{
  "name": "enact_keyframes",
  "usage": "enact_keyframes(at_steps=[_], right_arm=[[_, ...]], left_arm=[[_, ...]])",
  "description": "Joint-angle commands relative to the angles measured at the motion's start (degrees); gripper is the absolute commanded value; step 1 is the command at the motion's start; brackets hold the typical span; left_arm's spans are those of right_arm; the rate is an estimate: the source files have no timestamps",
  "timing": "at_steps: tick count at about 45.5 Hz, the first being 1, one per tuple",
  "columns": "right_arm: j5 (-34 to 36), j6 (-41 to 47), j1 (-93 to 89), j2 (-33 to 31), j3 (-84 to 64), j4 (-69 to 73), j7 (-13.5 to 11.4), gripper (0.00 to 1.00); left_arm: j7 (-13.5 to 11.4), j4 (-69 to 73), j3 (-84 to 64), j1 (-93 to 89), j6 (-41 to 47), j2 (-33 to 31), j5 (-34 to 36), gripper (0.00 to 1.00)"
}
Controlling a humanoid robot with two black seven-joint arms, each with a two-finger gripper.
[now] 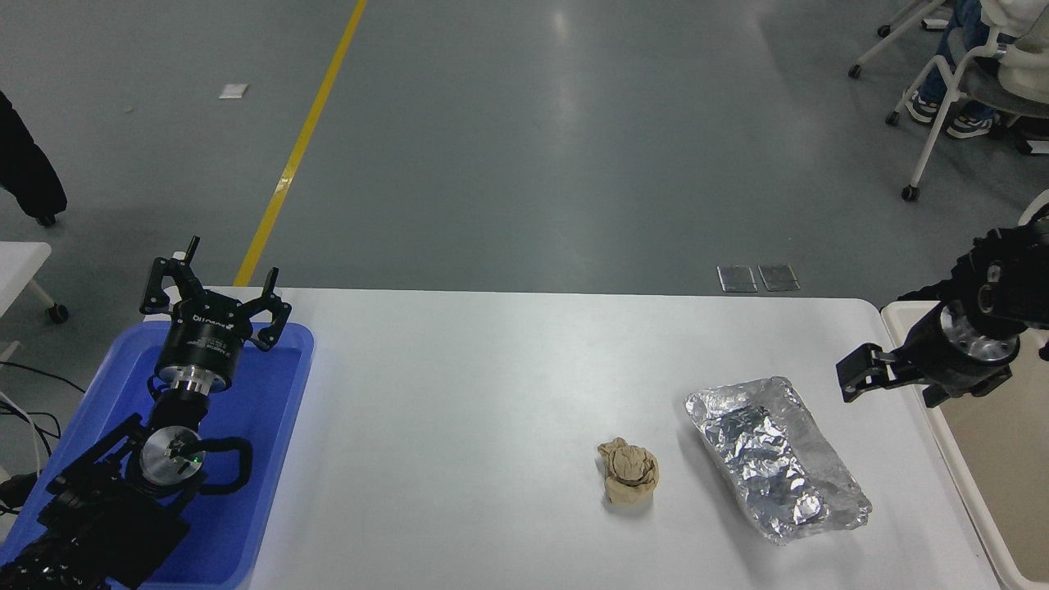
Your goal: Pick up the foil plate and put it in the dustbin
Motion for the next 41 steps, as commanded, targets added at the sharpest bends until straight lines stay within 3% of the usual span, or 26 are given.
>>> enact_keyframes(at_steps=[1,14,41], right_arm=[[-0.83,-3.51,-5.29,2.54,1.95,-2.01,0.11,1.00],[-0.83,-8.69,-9.94,4.03,3.36,-4.55,0.11,1.00],[-0.74,-11.16,-17.42,4.56,7.40,-10.44,0.11,1.00]], left_arm=[[0.00,0.00,0.00,0.00,0.00,0.00,-0.02,1.00],[0.00,0.00,0.00,0.00,0.00,0.00,-0.02,1.00],[0.00,0.00,0.00,0.00,0.00,0.00,-0.02,1.00]])
